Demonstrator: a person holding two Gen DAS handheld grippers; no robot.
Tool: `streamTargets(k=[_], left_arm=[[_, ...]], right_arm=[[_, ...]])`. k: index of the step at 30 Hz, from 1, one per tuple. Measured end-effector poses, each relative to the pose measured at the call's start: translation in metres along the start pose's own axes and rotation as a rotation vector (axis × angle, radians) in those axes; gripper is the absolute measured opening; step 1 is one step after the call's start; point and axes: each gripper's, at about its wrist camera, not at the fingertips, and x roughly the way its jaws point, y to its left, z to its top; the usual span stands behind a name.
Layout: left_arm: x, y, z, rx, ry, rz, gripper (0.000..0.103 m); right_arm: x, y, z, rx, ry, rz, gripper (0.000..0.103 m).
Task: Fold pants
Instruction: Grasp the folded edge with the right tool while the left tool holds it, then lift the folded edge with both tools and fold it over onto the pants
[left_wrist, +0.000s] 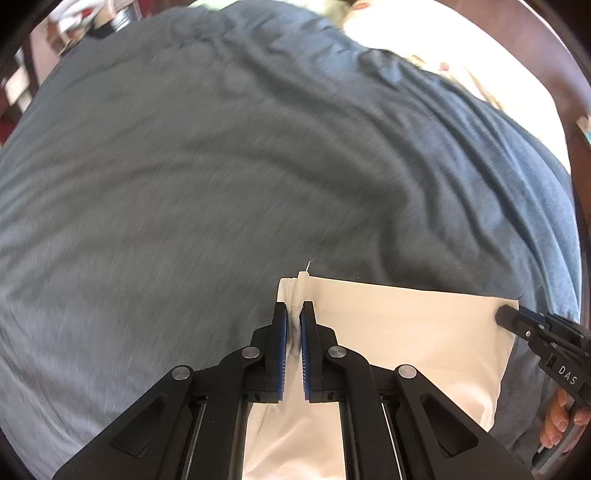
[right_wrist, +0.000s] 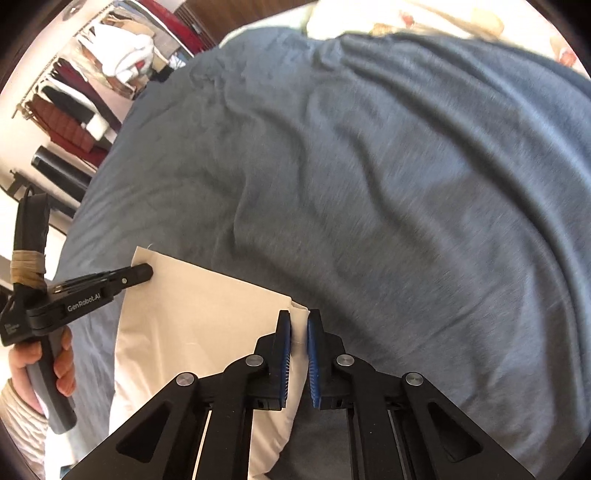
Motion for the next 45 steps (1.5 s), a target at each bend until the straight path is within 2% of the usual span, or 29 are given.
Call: streamTargets(k=[4,8,13,16,22,27,31,38,45], left_arm=[[0.006,-0.023,0.029,0.056,-0.023,-0.017,0.008],[0.033,-0.034,0.050,0.104,0.023,-0.012,0.008],[0.051,-0.041,0.055,0.124,0.058,0.002,0.008],[0.040,-0.044,0.055,0.122,0.028,0.002,0.008],[-0.023,-0.043,0.042,0.153,-0.076,0.005,0.008],[-0.075,-0.041,0.019,0.162,-0.149,0.032,0.008],[-0.108,-0.037,-0.013,0.168,-0.178,0.065,0.008],[-0.149,-0.024,-0.072,0.127,-0.212,0.093,0.008],[-0.176,-0.012,-0.128,0.081,-0.231,0.102,0.007]], right_arm=[[-0.018,-0.015,0.013,0.000,-0.047,-0.034,0.009],[-0.021,-0.026,0.022,-0.024,-0.074,-0.078,0.009],[-0.020,-0.033,0.026,-0.027,-0.075,-0.091,0.009],[-0.021,-0.033,0.025,-0.034,-0.071,-0.090,0.009],[-0.049,-0.023,0.023,-0.100,-0.131,-0.053,0.009],[-0.082,-0.001,0.019,-0.195,-0.184,-0.003,0.009],[-0.105,0.027,0.009,-0.303,-0.203,0.039,0.008],[-0.137,0.080,-0.040,-0.505,-0.188,0.103,0.008],[-0.161,0.106,-0.074,-0.558,-0.212,0.100,0.008]])
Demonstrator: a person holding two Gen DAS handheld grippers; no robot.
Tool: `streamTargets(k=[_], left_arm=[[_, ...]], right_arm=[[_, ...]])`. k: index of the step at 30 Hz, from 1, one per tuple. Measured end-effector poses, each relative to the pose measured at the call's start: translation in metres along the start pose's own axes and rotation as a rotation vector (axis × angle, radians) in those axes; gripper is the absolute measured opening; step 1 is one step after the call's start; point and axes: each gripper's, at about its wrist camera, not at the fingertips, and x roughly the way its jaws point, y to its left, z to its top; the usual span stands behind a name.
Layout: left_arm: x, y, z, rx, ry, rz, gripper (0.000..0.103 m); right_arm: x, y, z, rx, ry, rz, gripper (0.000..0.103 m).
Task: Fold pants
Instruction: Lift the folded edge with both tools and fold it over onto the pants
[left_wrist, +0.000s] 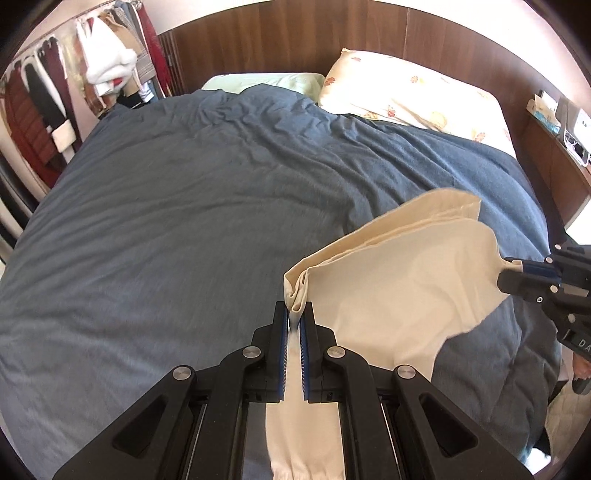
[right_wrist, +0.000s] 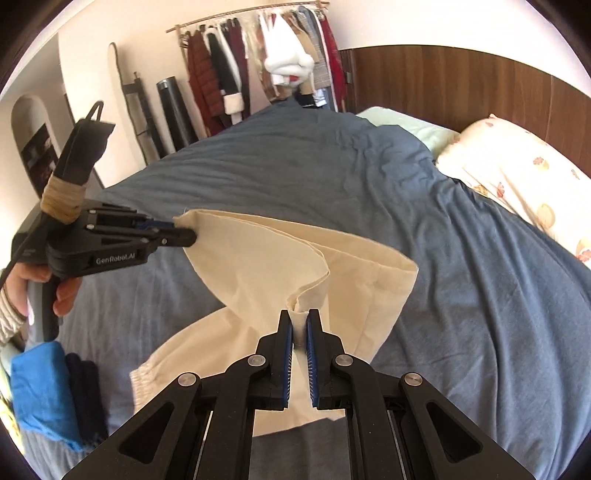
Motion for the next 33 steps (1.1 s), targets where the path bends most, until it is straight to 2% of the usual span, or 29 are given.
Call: streamTargets(k=[8,15,21,25,33], left_arm=[[-0.007,0.008,-0.064,-0.036,0.040,0.030,0.007],[0.001,0.021,-0.117,-0.078,0.106,0.060,0.007],[0.012,0.039,-0.145,-0.090,0.170,0.107,0.005],[0.022,0.045,-0.159,-0.096,0.221,0.113,0.005],[0.036,0.041,-0.169,-0.076,0.292,0.138,0.005]], right_arm=[[-0.007,0.054,-0.033,-0.054,0.070,0.095,0.008],[0.002,0.086,-0.062,-0.065,0.131,0.131,0.008],[0.016,0.121,-0.089,-0.105,0.206,0.176,0.008],[0.028,0.141,-0.106,-0.131,0.260,0.209,0.008],[0.034,0.151,-0.128,-0.158,0.360,0.237,0.008]])
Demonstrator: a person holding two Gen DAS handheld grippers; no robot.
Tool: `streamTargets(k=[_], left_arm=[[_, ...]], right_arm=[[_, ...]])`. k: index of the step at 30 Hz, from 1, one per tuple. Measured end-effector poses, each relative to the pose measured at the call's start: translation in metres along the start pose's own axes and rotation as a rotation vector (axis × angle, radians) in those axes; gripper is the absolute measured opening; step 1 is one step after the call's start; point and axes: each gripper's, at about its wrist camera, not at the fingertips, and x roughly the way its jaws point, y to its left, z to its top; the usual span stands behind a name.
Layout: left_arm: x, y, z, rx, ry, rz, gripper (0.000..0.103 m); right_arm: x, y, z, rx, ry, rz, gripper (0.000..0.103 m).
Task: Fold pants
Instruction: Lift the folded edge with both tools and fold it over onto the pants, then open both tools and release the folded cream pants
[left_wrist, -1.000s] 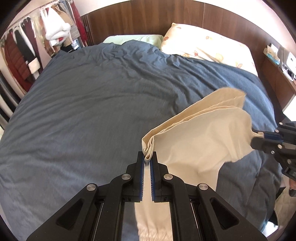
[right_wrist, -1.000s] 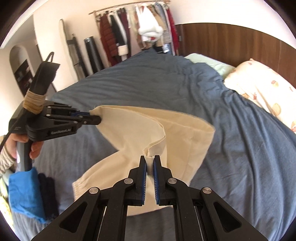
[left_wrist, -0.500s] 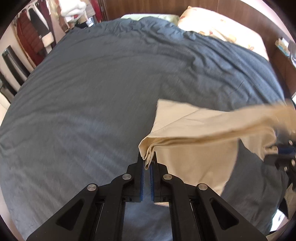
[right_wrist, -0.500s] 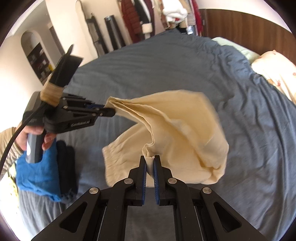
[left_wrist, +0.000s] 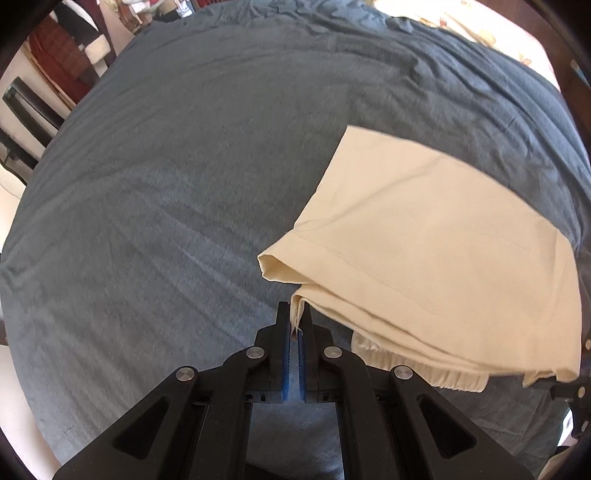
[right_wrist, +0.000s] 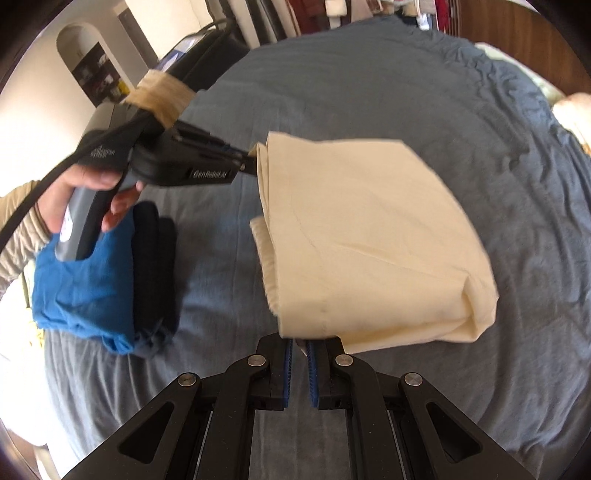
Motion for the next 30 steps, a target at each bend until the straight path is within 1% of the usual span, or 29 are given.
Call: streamTargets(k=[4,6,10,13,14,15,16,18,21,23,24,25,26,27,30], left_arm=[[0.007,0.001,-0.004,-0.003,0.035,0.014,0.005],[0.008,-0.001,-0.006,0.001,0.051,0.020,0.005],[0.010,-0.003,-0.008,0.000,0.080,0.040,0.007],[0.003,0.003,-0.010,-0.026,0.082,0.059,0.015],[-0.002,0.004,-0.012,-0.030,0.081,0.088,0.024],[-0.008,0.005,-0.014,-0.032,0.073,0.110,0.030],[-0.014,0.006,-0.015,-0.035,0.066,0.116,0.039],[-0.025,0.006,-0.020,-0.030,0.058,0.119,0.039],[-0.042,0.004,-0.025,0.013,0.030,0.130,0.039],[-0.048,0.004,-0.021,0.011,0.002,0.099,0.040],[-0.050,0.006,-0.018,-0.002,-0.009,0.065,0.041],[-0.049,0.009,-0.013,-0.019,-0.014,0.019,0.044],[-0.046,0.011,-0.006,-0.030,-0.015,-0.014,0.045],[-0.042,0.014,0.000,-0.035,-0.016,-0.038,0.045],[-0.023,0.016,0.017,-0.033,-0.004,-0.079,0.045]], right_arm=[[0.007,0.006,-0.008,-0.015,0.050,0.009,0.008],[0.011,0.005,-0.013,-0.002,0.088,0.012,0.008],[0.014,0.005,-0.020,0.012,0.126,0.009,0.008],[0.016,0.005,-0.021,0.027,0.149,-0.012,0.010],[0.017,0.004,-0.021,0.029,0.156,-0.023,0.011],[0.016,0.005,-0.021,0.030,0.164,-0.031,0.013],[0.016,0.005,-0.021,0.032,0.169,-0.032,0.018],[0.012,0.005,-0.023,0.043,0.183,-0.022,0.024],[0.000,0.005,-0.029,0.071,0.193,-0.030,0.024],[-0.013,0.002,-0.030,0.116,0.162,-0.042,0.024],[-0.019,0.001,-0.028,0.141,0.136,-0.052,0.024],[-0.025,-0.001,-0.027,0.172,0.106,-0.060,0.026],[-0.028,-0.004,-0.024,0.213,0.072,-0.071,0.028],[-0.027,-0.005,-0.023,0.239,0.061,-0.081,0.031],[-0.019,-0.019,-0.021,0.378,0.043,-0.088,0.031]])
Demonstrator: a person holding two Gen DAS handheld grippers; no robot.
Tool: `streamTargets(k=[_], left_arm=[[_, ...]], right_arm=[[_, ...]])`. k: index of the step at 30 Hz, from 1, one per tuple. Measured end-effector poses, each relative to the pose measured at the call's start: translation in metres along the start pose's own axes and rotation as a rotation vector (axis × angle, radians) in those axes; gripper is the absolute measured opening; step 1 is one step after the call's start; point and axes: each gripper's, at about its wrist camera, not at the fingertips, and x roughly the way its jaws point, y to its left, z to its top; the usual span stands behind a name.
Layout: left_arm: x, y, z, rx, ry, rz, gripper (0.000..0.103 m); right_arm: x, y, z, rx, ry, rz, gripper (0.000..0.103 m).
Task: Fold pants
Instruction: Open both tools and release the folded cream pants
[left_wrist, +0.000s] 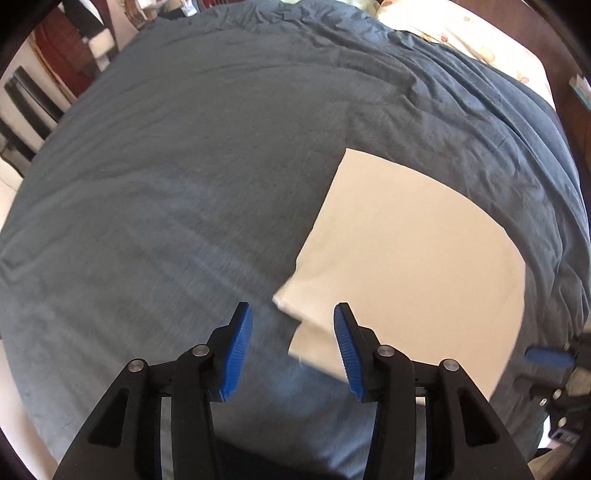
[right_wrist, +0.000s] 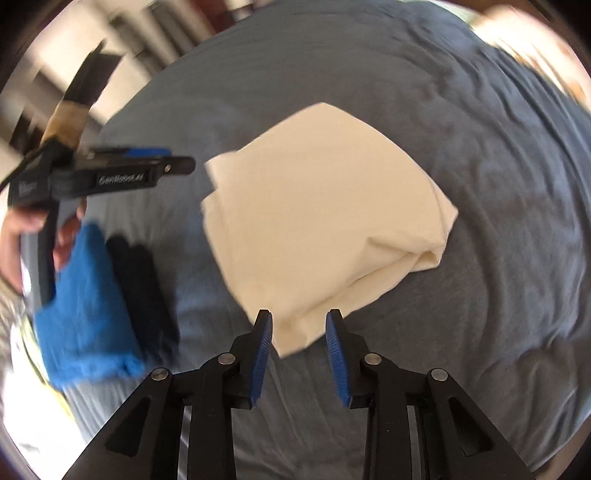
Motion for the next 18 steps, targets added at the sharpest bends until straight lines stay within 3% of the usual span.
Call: streamTargets(k=[3,6,10,15,18], left_arm=[[0.013,-0.003,0.011,0.042,0.007,-0.039,0.045],[0.019,-0.004,0.015,0.082,0.011,-0.085,0.045],[0.032,-0.001,0.020,0.116,0.055,-0.104,0.045],[0.055,0.009,0.022,0.109,0.136,-0.137,0.045],[0.068,0.012,0.019,0.088,0.176,-0.173,0.045]], right_arm=[[0.016,-0.011,0.003,0.133,0.055,0.043,0.031],[0.021,-0.014,0.004,0.191,0.045,0.088,0.031],[0.023,-0.013,0.007,0.229,0.037,0.086,0.031],[0.046,-0.021,0.007,0.361,0.140,0.075,0.031],[0.052,-0.020,0.012,0.372,0.141,0.078,0.031]])
